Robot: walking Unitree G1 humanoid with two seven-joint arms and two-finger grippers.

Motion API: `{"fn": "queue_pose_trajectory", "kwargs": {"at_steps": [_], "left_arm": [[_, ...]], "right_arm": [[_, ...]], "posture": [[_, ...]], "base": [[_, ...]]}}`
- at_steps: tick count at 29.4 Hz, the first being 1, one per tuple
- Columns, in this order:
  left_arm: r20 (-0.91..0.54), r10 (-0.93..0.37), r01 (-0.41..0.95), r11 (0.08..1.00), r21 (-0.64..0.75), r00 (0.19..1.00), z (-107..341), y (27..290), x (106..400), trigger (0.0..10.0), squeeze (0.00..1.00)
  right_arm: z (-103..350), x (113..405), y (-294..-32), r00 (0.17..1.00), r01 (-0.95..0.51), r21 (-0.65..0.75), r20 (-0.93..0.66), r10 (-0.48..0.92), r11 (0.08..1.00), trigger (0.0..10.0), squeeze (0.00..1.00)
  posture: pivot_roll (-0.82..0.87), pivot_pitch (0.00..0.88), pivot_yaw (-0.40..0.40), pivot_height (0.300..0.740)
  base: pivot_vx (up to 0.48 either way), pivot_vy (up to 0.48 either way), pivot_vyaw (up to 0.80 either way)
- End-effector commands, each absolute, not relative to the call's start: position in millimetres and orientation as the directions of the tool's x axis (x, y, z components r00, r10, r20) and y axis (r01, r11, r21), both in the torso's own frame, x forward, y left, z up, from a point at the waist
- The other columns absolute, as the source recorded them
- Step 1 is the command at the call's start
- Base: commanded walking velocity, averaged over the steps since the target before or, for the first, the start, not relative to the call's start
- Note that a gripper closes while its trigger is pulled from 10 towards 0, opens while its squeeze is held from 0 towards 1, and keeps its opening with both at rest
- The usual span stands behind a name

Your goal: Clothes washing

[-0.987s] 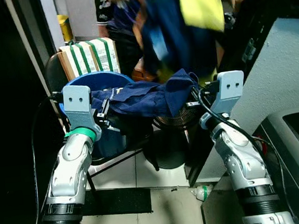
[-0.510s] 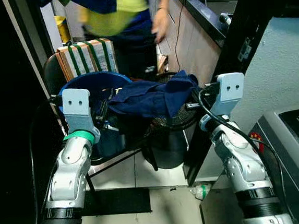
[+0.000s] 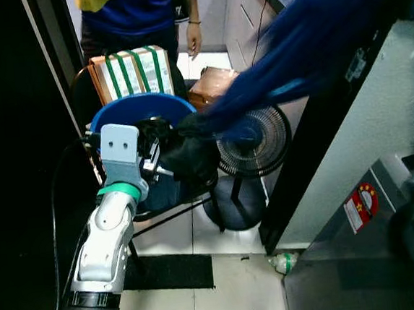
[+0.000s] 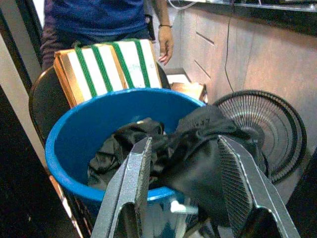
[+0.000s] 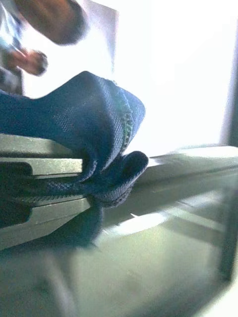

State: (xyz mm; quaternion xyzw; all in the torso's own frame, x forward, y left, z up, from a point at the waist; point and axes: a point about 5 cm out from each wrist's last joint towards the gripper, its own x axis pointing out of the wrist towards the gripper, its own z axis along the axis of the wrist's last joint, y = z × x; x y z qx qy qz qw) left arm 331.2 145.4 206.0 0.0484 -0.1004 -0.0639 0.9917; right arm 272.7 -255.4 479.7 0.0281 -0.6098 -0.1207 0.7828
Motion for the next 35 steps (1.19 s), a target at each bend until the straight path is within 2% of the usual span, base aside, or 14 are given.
{"fn": "queue_pose_trajectory", "kwargs": {"at_steps": [1,2,3,5,6,7,8,10,12,15,18,23,27,35], "left_arm": [[0.200,-0.153,0.133,0.985,0.110,0.968,205.7,138.8,328.9,10.0,0.00],[0.202,-0.153,0.133,0.985,0.109,0.967,206.1,138.1,329.2,10.0,0.00],[0.202,-0.153,0.133,0.985,0.109,0.967,206.1,138.1,329.2,10.0,0.00],[0.202,-0.156,0.134,0.984,0.117,0.967,205.6,136.8,329.1,10.0,0.00],[0.199,-0.157,0.136,0.984,0.115,0.967,204.8,136.4,328.8,10.0,0.00],[0.199,-0.157,0.136,0.984,0.115,0.967,204.8,136.4,328.8,10.0,0.00],[0.192,-0.160,0.137,0.983,0.126,0.968,202.2,135.8,327.6,10.0,0.00],[0.188,-0.161,0.137,0.981,0.133,0.969,200.4,135.2,326.6,10.0,0.00],[0.173,-0.166,0.146,0.982,0.121,0.971,194.2,131.6,323.0,10.0,0.00],[0.168,-0.168,0.150,0.982,0.118,0.971,192.2,129.9,321.6,10.0,0.00],[0.137,-0.177,0.164,0.981,0.103,0.975,185.0,125.9,319.9,10.0,0.00],[0.145,-0.174,0.160,0.982,0.101,0.974,187.7,125.8,320.6,10.0,0.00],[0.136,-0.082,0.068,0.992,0.106,0.987,190.0,146.9,328.1,10.0,0.00],[0.212,-0.100,0.084,0.993,0.083,0.972,207.2,140.9,328.5,10.0,0.00]], "right_arm": [[466.0,290.3,-258.0,0.335,0.177,0.161,0.918,-0.213,0.971,10.0,0.00],[454.2,303.8,-256.3,0.423,0.205,0.101,0.888,-0.181,0.973,10.0,0.00],[454.2,303.8,-256.3,0.423,0.205,0.101,0.888,-0.181,0.973,10.0,0.00],[402.7,337.1,-244.3,0.631,0.224,-0.049,0.768,-0.107,0.973,10.0,0.00],[380.1,346.7,-239.6,0.696,0.215,-0.091,0.713,-0.087,0.972,10.0,0.00],[380.1,346.7,-239.6,0.696,0.215,-0.091,0.713,-0.087,0.972,10.0,0.00],[352.8,354.8,-233.4,0.761,0.169,-0.112,0.646,-0.058,0.979,10.0,0.00],[336.9,358.9,-230.4,0.793,0.138,-0.114,0.608,-0.040,0.984,10.0,0.00],[287.8,362.2,-224.2,0.860,0.104,-0.148,0.511,-0.014,0.984,10.0,0.00],[270.2,361.4,-222.2,0.880,0.095,-0.168,0.474,-0.004,0.981,10.0,0.00],[226.8,354.0,-206.8,0.937,0.011,-0.147,0.347,0.041,0.989,10.0,0.00],[221.2,348.6,-194.9,0.939,-0.035,-0.083,0.338,0.062,0.996,10.0,0.00],[210.8,343.0,-162.9,0.935,-0.183,0.056,0.317,0.156,0.981,10.0,0.00],[213.5,343.7,-157.7,0.936,-0.187,0.043,0.311,0.164,0.981,10.0,0.00]], "posture": [[0.05,0.000,-0.029,0.740],[0.05,0.000,-0.029,0.740],[0.05,0.000,-0.029,0.740],[0.04,0.000,-0.034,0.740],[0.04,0.000,-0.034,0.740],[0.04,0.000,-0.034,0.740],[0.04,0.000,-0.039,0.740],[0.04,0.000,-0.039,0.740],[0.04,0.000,-0.036,0.740],[0.04,0.000,-0.036,0.740],[0.03,0.000,-0.033,0.740],[0.03,0.000,-0.034,0.740],[0.01,0.000,-0.026,0.740],[0.01,0.000,-0.051,0.740]], "base": [[0.000,0.000,0.00],[0.000,0.000,0.00],[0.000,0.000,0.00],[0.000,0.000,0.00],[0.000,0.000,0.00],[0.000,0.000,0.00],[0.000,0.000,0.00],[0.000,0.000,0.00],[0.000,0.000,0.00],[0.000,0.000,0.00],[0.000,0.000,0.00],[0.000,0.000,0.00],[0.000,0.000,0.00],[0.000,0.000,-0.20]]}}
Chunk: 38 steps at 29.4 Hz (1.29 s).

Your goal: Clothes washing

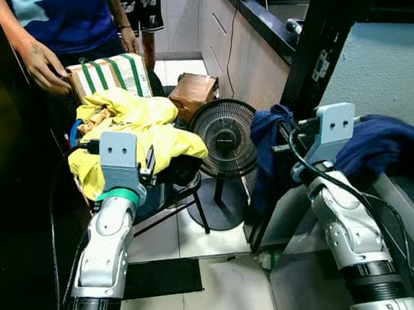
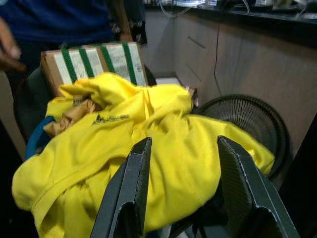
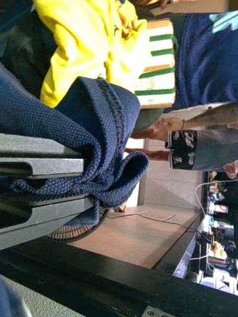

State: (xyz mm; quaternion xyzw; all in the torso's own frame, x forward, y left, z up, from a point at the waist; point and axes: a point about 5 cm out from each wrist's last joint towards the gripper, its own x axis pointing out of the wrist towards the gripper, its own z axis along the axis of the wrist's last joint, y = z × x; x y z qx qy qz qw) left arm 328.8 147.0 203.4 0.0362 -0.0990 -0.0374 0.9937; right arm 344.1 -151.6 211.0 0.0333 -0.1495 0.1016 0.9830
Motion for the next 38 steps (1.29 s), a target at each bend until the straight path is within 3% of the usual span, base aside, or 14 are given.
{"fn": "queue_pose_trajectory", "kwargs": {"at_steps": [1,4,12,21,27,38], "left_arm": [[0.225,-0.103,0.086,0.993,0.083,0.969,209.6,139.3,328.0,10.0,0.00],[0.269,-0.084,0.064,0.995,0.080,0.959,217.8,138.1,328.8,10.0,0.00],[0.285,-0.100,0.079,0.993,0.084,0.953,226.7,133.4,332.9,10.0,0.00],[0.309,-0.128,0.102,0.990,0.099,0.942,234.3,130.3,332.4,10.0,0.00],[0.297,-0.141,0.133,0.990,0.047,0.945,238.6,129.7,332.6,10.0,0.00],[0.330,-0.133,0.121,0.991,0.057,0.935,247.2,132.2,328.3,10.0,0.00]], "right_arm": [[217.6,344.0,-159.3,0.932,-0.173,0.076,0.335,0.138,0.982,10.0,0.00],[245.6,345.0,-160.2,0.899,-0.174,0.152,0.429,0.093,0.973,10.0,0.00],[272.2,345.1,-156.9,0.861,-0.190,0.148,0.501,0.092,0.971,10.0,0.00],[307.2,340.3,-155.6,0.795,-0.225,0.236,0.605,0.038,0.945,10.0,0.00],[332.9,338.3,-141.1,0.751,-0.287,0.163,0.650,0.116,0.944,10.0,0.00],[341.2,341.5,-129.9,0.747,-0.313,0.091,0.638,0.186,0.945,10.0,0.00]], "posture": [[0.01,0.000,-0.051,0.740],[0.00,0.000,-0.053,0.740],[0.01,0.007,-0.052,0.740],[0.02,0.015,-0.052,0.740],[0.01,0.017,-0.052,0.740],[0.01,0.017,-0.072,0.740]], "base": [[0.000,0.000,-0.80],[0.000,0.000,-0.80],[0.000,0.000,-0.80],[0.000,0.000,-0.80],[0.000,0.000,-0.80],[0.000,0.000,-0.80]]}}
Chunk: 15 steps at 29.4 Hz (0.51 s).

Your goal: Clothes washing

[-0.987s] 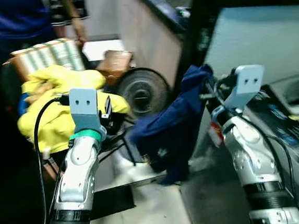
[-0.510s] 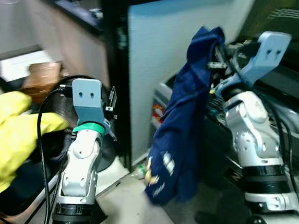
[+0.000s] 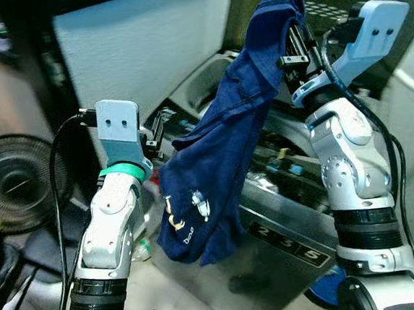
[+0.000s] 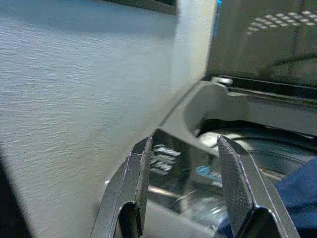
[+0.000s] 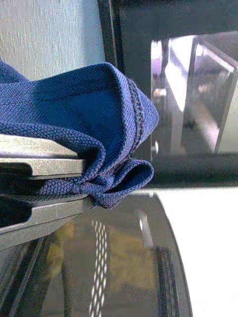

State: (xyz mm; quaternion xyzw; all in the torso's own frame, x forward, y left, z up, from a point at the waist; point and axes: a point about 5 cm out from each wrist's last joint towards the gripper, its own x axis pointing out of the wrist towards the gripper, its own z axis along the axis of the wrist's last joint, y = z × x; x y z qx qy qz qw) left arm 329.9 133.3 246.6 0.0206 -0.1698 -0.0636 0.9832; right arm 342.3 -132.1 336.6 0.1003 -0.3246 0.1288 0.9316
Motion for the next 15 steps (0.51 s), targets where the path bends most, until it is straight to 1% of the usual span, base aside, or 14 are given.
{"fn": "queue_pose_trajectory", "kwargs": {"at_steps": [1,15], "left_arm": [[0.337,-0.130,0.121,0.991,0.049,0.933,249.4,132.1,327.4,10.0,0.00],[0.374,-0.134,0.129,0.991,0.039,0.918,267.3,130.5,326.9,10.0,0.00]], "right_arm": [[341.8,341.5,-128.8,0.746,-0.317,0.090,0.638,0.190,0.944,10.0,0.00],[343.0,345.5,-125.4,0.752,-0.333,0.095,0.627,0.203,0.938,10.0,0.00]], "posture": [[0.01,0.017,-0.072,0.740],[0.01,0.013,-0.082,0.740]], "base": [[0.000,0.000,-0.80],[0.000,0.000,-0.80]]}}
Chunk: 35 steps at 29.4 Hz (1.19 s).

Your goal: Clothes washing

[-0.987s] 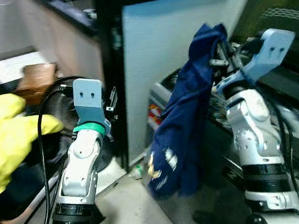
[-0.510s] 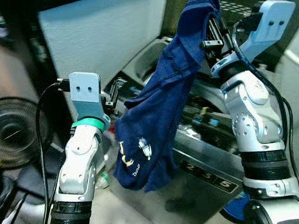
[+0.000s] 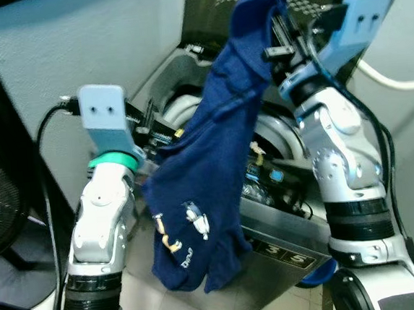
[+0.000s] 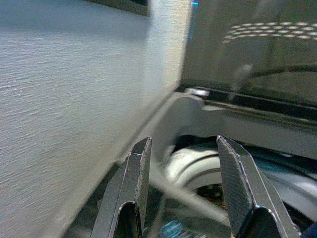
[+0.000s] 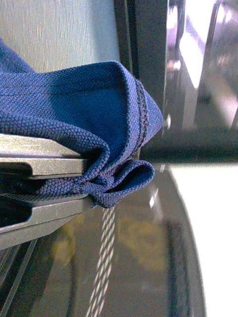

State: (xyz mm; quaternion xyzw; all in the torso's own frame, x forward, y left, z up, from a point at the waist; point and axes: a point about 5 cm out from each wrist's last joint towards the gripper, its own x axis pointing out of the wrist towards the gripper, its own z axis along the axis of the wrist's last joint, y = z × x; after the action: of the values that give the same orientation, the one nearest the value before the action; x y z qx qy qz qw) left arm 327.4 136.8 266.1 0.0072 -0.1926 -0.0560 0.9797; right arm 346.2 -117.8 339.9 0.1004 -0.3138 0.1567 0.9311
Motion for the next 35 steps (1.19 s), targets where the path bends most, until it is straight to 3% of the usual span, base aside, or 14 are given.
{"fn": "queue_pose_trajectory", "kwargs": {"at_steps": [1,35], "left_arm": [[0.374,-0.134,0.129,0.991,0.039,0.918,267.3,130.5,326.9,10.0,0.00],[0.349,-0.134,0.134,0.991,0.024,0.927,264.9,133.4,326.4,10.0,0.00]], "right_arm": [[343.0,345.5,-125.4,0.752,-0.333,0.095,0.627,0.203,0.938,10.0,0.00],[336.9,347.4,-126.1,0.765,-0.339,0.124,0.613,0.197,0.933,10.0,0.00]], "posture": [[0.01,0.013,-0.082,0.740],[0.01,0.021,-0.080,0.740]], "base": [[0.000,0.000,-0.80],[0.000,0.000,-0.78]]}}
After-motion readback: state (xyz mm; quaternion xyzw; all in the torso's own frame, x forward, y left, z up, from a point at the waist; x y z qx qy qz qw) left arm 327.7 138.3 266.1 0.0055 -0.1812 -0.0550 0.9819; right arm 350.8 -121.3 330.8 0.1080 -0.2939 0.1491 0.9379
